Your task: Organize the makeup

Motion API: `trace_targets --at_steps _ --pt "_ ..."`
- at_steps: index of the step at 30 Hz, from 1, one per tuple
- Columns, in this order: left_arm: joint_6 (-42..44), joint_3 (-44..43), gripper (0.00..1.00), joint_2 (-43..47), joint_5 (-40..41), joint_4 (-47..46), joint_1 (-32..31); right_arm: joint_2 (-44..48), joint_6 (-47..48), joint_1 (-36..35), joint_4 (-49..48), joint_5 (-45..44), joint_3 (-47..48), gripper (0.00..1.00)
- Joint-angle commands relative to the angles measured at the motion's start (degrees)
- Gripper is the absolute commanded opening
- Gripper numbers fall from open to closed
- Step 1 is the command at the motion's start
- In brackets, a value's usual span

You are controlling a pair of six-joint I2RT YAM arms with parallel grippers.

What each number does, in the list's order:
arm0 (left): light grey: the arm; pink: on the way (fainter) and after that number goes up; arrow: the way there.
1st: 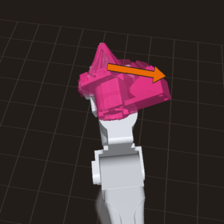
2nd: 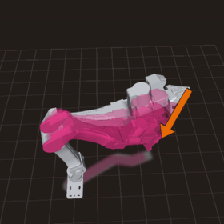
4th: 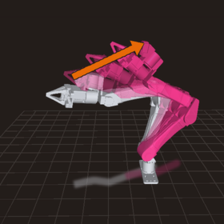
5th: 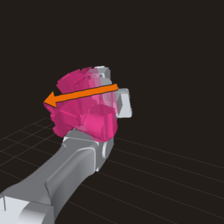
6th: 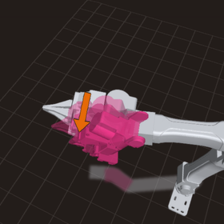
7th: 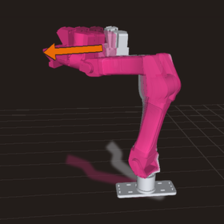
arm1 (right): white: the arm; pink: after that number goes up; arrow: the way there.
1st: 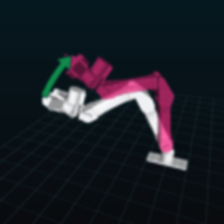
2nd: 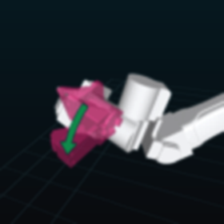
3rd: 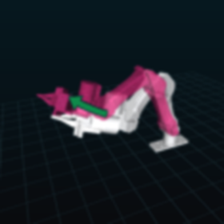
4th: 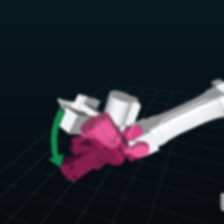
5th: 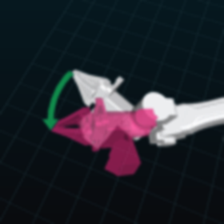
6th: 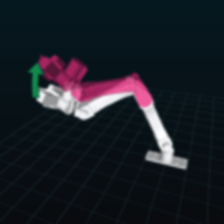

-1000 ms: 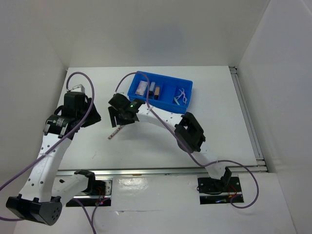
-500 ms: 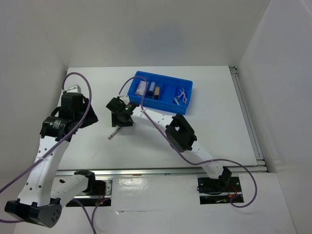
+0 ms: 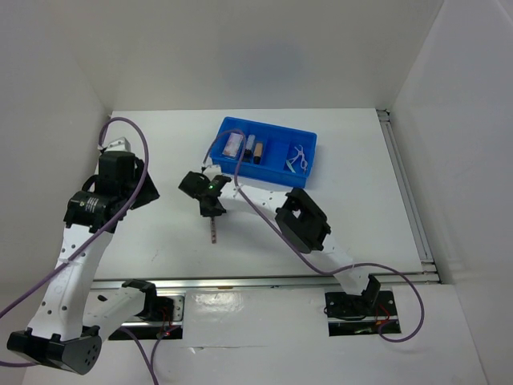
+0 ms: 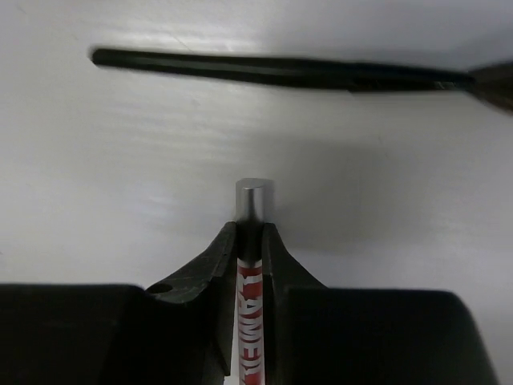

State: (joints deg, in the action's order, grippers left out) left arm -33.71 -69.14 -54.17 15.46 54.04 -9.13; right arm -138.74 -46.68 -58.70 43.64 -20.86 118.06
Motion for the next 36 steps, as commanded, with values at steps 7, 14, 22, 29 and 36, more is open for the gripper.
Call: trace_targets --at_steps 7,14,22,29,36 --pt "-0.74 -2.22 0.55 0.12 1.76 -0.34 0.34 15.41 0.17 -1.07 1.79 -2.95 -16.55 0.01" --pt "-0.74 -2.22 0.55 -0.41 1.76 -0.87 0.34 25.96 8.15 10.06 -0.82 -4.89 -17.6 0.01" --pt "-1.71 -0.65 0.55 -1.73 2.29 2.64 0.34 21.69 14.16 23.44 -1.03 -4.44 -3.85 0.01" --pt "-2.49 8.14 0.55 -3.48 -3.85 3.52 0.34 13.86 17.14 34.61 -2.86 4.23 7.78 0.01" --pt "-4.09 9.3 0.56 -4.0 -10.28 1.07 0.34 1.72 17.67 38.65 -4.43 6.71 20.98 0.02"
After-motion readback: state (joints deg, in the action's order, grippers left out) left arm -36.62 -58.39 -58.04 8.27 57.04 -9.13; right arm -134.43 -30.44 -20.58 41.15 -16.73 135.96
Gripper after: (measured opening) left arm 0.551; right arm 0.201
